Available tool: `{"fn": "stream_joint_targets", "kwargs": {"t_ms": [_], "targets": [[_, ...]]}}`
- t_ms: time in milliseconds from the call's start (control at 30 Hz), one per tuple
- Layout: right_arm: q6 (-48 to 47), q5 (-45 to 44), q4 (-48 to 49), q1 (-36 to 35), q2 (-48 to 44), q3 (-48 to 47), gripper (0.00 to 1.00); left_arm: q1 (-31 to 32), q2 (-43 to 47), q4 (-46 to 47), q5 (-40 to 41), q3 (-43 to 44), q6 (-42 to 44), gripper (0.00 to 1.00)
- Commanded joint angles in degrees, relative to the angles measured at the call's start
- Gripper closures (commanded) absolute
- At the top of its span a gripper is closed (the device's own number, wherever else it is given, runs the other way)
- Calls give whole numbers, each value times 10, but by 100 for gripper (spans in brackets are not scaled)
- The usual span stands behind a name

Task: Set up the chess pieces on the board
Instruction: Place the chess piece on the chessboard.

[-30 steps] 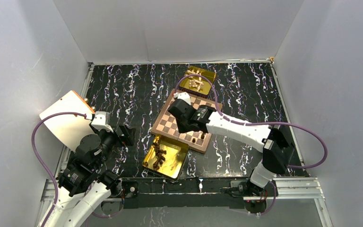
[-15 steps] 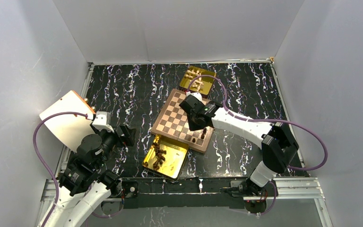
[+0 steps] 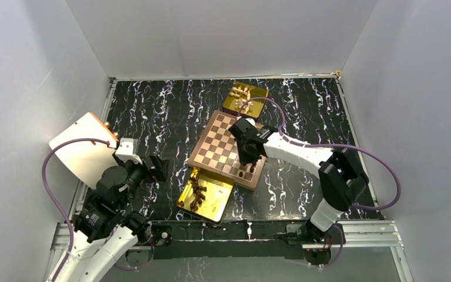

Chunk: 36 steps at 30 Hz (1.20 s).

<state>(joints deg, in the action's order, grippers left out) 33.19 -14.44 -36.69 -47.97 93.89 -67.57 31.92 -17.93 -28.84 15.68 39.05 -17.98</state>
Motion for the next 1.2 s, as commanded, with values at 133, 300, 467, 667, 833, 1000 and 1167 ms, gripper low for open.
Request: {"fn": "stream_joint_targets", "kwargs": {"t_ms": [133, 300, 467, 667, 833, 1000, 1167], "targets": [[-5, 13, 23, 3, 8, 2, 78, -4, -7, 5, 2, 0, 4, 6], [-3, 16, 21, 3, 12, 2, 78, -4, -5, 5, 2, 0, 4, 6], [1, 15, 13, 3, 15, 2, 77, -4, -4, 5, 2, 1, 3, 6], [0, 16, 11, 4, 21, 2, 77, -4, -4, 5, 2, 0, 3, 6], [1, 18, 11, 4, 24, 2, 77, -4, -3, 5, 2, 0, 3, 6], [0, 16, 12, 4, 28, 3, 76, -4, -2, 5, 2, -1, 3, 6], [1, 18, 11, 3, 30, 2, 73, -4, -2, 5, 2, -1, 3, 6]]}}
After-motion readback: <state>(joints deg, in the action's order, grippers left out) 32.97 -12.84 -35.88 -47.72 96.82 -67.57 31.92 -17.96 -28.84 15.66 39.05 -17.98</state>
